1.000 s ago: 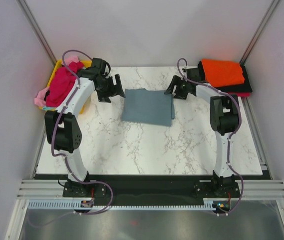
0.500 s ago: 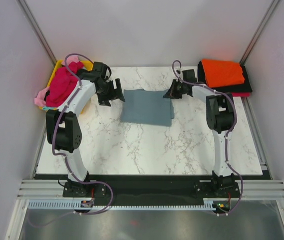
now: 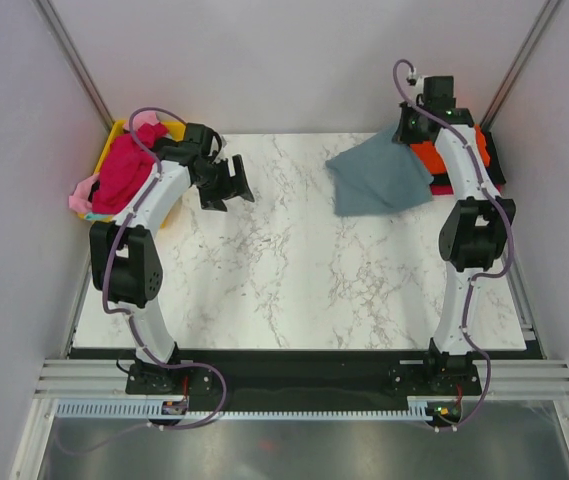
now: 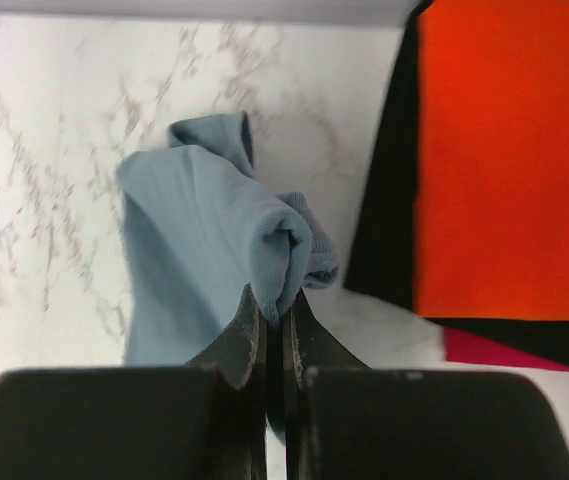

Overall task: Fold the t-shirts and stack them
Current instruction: Neatly place the folded tshirt to the corner

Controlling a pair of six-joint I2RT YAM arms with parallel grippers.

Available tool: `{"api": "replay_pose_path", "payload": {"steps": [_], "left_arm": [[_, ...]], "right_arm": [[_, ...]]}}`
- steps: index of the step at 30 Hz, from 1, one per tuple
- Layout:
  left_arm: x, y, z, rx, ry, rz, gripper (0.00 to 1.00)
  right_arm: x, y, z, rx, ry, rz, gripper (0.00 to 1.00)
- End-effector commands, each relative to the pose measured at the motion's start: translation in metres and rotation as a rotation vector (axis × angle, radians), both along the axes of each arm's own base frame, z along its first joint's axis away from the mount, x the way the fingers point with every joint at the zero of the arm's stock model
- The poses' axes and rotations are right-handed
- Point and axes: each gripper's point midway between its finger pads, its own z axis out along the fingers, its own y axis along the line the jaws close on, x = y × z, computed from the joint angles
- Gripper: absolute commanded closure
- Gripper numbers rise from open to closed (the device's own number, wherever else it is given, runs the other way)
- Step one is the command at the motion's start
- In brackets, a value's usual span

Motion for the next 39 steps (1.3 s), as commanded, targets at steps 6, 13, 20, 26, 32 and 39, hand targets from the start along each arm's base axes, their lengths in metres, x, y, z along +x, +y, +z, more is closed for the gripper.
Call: {"api": "replay_pose_path", "payload": {"steps": [6,13,20,26,32,39], "left_arm": [[-0.001,-0.008,0.017,-0.067,-0.052,-0.042,0.14],[-0.001,-0.010,0.015,-0.080,-0.045,-0.043,0.15],[-0.002,-0.012,0.009,-0.090,-0.028,-0.047,0.16],[-0.002,-0.013,0.009,-0.095,-0.025,-0.047,0.16],[-0.003,-0.014,0.005,-0.097,-0.014,-0.048,0.16],[-0.003,-0.017,0.004,-0.110,-0.009,-0.055,0.16]], "right_arm": [[0.025,-0.064,0.115,-0.172,-0.277,-0.087,1.00],[0.029,-0.088,0.160,-0.218,-0.405,-0.097,1.00],[0.019,-0.111,0.205,-0.198,-0.507,-0.122,1.00],[0.025,-0.126,0.208,-0.140,-0.541,-0.127,1.00],[0.040,-0.147,0.188,-0.153,-0.528,-0.157,1.00],[0.070,-0.182,0.133,-0.134,-0.502,-0.164,1.00]]}}
